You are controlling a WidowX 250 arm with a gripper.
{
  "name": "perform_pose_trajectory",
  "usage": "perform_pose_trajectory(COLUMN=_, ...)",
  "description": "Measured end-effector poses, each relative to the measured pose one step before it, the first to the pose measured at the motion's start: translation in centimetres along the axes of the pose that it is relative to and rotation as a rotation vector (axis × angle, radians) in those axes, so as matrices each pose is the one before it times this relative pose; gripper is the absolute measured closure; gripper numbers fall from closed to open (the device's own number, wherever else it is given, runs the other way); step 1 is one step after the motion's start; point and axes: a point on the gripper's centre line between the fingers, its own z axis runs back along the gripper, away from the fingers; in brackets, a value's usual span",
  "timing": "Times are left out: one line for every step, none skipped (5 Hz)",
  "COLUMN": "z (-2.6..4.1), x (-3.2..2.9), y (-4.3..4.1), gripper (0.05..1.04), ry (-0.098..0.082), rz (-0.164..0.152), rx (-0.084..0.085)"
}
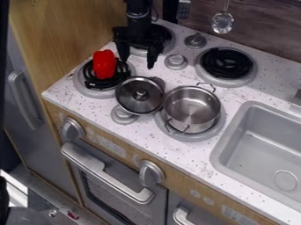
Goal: Move the red object to the middle of the stove
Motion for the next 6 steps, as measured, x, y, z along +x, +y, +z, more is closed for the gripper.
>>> perform_pose_trajectory(z=-1.908, x=-0.934, y=-0.302, gripper=0.083, ry=0.0501, rz=0.0004, rx=-0.0083)
perform_pose_trajectory(z=0.805, x=1.55, y=0.456, gripper=0.083, ry=0.0071, rz=0.0717, rx=-0.0316)
perform_pose_trajectory(z=1.255, x=1.331, y=1.885, gripper=0.083, ry=-0.0438, rz=0.0605, rx=0.0071)
perform_pose_trajectory(z=1.064, x=1.036, y=0.732, gripper=0.083, ry=-0.0304, rz=0.0467, rx=0.0019)
perform_pose_trajectory(z=0.578, x=0.491, y=3.075, gripper=0.083, ry=-0.0105, rz=0.0946, rx=0.0284)
perform_pose_trajectory(z=0.625, x=0.581, y=3.011, gripper=0.083, ry=-0.0094, rz=0.085, rx=0.0149)
